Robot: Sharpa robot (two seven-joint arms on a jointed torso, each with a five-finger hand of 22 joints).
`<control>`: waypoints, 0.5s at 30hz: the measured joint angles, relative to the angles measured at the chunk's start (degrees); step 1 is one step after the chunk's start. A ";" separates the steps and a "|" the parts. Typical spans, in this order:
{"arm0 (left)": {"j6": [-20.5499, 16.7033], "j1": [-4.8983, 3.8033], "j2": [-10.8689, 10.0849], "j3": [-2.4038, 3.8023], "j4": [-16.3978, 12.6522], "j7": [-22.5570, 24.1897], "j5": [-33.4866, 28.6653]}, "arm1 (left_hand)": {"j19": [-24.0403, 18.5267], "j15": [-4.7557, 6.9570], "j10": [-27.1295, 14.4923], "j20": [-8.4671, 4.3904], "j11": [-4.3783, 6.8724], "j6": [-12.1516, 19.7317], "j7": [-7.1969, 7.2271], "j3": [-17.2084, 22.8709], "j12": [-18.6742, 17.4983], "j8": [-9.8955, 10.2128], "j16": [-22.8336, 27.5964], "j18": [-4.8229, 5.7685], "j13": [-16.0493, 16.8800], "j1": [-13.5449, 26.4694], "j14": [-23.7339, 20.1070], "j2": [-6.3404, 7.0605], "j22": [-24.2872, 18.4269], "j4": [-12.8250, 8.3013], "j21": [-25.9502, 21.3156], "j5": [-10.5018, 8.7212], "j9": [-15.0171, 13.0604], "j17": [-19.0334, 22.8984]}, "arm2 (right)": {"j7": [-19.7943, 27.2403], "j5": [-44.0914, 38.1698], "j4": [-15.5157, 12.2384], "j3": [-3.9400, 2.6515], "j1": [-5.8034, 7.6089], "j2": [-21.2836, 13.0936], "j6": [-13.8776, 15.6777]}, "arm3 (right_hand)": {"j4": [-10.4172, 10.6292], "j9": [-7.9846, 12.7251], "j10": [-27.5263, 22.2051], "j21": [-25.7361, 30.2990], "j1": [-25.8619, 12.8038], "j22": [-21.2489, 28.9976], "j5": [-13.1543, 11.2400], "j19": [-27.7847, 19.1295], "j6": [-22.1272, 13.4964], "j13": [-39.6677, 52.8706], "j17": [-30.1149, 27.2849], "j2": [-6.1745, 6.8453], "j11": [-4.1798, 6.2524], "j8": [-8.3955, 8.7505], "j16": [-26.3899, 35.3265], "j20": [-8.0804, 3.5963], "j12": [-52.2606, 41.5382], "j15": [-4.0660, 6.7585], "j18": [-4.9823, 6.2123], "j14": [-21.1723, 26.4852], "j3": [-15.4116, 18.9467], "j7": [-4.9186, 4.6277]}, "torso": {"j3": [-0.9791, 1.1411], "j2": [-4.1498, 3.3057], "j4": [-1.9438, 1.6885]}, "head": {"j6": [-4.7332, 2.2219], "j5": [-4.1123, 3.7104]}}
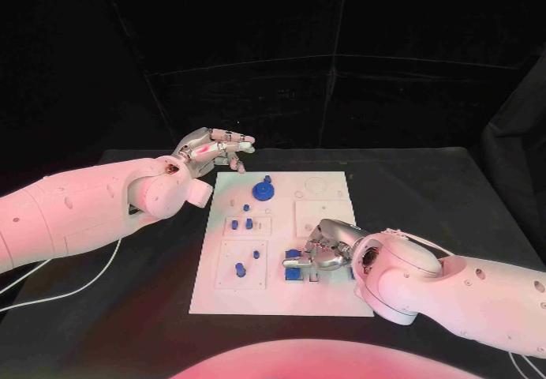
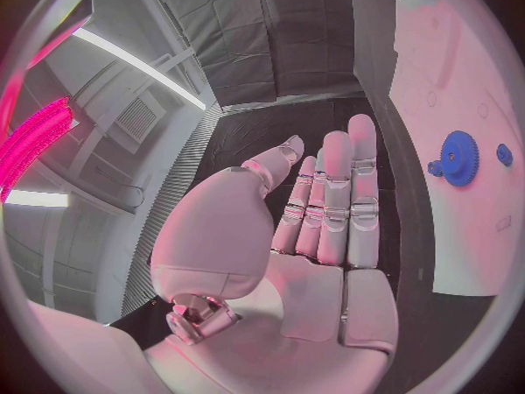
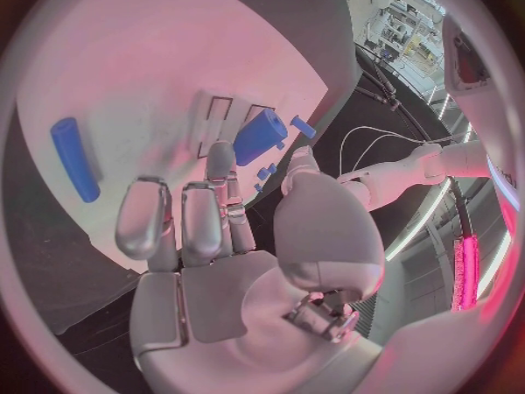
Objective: Assemble the parts on the task board
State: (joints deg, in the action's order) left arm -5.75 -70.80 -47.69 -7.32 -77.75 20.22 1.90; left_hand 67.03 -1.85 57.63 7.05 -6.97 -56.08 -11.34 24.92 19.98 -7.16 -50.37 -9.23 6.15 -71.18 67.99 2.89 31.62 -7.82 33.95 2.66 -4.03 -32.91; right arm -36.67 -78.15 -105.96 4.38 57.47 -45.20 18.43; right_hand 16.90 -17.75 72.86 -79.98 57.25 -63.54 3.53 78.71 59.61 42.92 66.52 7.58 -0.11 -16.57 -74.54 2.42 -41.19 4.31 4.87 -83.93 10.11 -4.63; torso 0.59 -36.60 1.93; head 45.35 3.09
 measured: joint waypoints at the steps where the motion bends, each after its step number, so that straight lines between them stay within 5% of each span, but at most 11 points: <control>1: 0.01 0.00 0.00 0.00 0.00 -0.01 0.00 | 0.00 0.00 0.00 0.00 0.00 0.00 0.00 0.00 0.00 0.00 0.00 0.00 0.00 0.00 0.00 0.00 0.00 0.00 0.00 0.00 0.00 0.00 | 0.03 -0.13 -0.08 0.00 0.00 -0.10 -0.07 | -0.03 -0.07 0.00 0.00 0.54 0.00 0.37 0.00 0.00 0.03 0.00 -0.54 0.00 0.00 0.00 0.00 0.00 0.00 0.00 0.00 -0.53 0.00 | 0.01 0.00 0.01 | -0.01 0.00; 7: 0.07 0.00 0.00 0.00 0.01 -0.08 0.00 | 0.00 0.00 0.00 0.00 0.00 0.00 0.00 -0.17 0.26 -0.20 -0.25 -0.01 0.03 0.00 0.00 0.00 -0.08 0.17 0.00 0.00 0.00 0.07 | 0.94 -1.04 -0.45 0.00 0.00 -0.73 -0.84 | -2.68 -0.99 0.00 0.22 8.86 -0.13 6.25 0.00 0.34 1.39 0.30 -3.85 0.00 -0.75 0.00 0.00 0.00 0.00 0.00 0.00 -2.68 0.35 | 0.04 0.00 0.04 | 0.04 -0.07; 11: 0.10 0.00 0.03 0.00 0.06 -0.11 0.00 | 0.00 0.00 -0.13 0.00 -0.13 0.00 0.00 -0.17 0.26 -0.20 -0.38 0.00 0.05 0.00 0.00 0.00 -0.08 0.17 0.00 0.00 0.00 0.06 | 2.16 -2.61 -0.66 -0.09 0.06 -0.93 -1.71 | -5.53 -1.70 0.33 0.22 12.99 -0.59 5.11 0.00 0.62 2.07 0.58 -4.53 0.33 -1.71 0.00 0.00 -0.24 0.00 0.00 0.00 -2.67 0.62 | 0.05 0.00 0.04 | 0.01 -0.12; 15: 0.13 0.01 0.14 0.00 0.21 -0.14 0.00 | 0.00 0.00 -0.20 0.00 -0.21 0.00 0.00 -0.17 0.26 -0.20 -0.38 0.00 0.05 0.00 0.00 0.00 -0.07 0.17 0.00 0.00 0.00 0.06 | 3.24 -4.85 -0.53 -0.18 0.15 -0.80 -2.20 | -6.26 -1.90 0.34 0.22 14.18 -0.95 4.98 0.09 0.62 2.52 0.82 -4.68 0.33 -2.06 0.00 -0.09 -0.57 0.00 0.00 0.00 -2.41 0.62 | 0.04 -0.01 0.04 | -0.12 -0.16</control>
State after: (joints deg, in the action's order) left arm -5.62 -70.79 -47.54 -7.33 -77.54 20.08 1.90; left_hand 67.03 -1.85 57.43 7.05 -7.17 -56.08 -11.34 24.75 20.24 -7.36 -50.75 -9.23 6.20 -71.18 67.99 2.89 31.55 -7.66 33.95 2.66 -4.03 -32.85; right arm -33.43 -83.00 -106.49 4.19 57.63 -46.01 16.23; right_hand 10.64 -19.65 73.19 -79.76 71.43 -64.49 8.51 78.80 60.22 45.45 67.34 2.90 0.23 -18.63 -74.54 2.33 -41.76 4.30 4.87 -83.93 7.70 -4.01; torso 0.63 -36.61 1.97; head 45.23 2.93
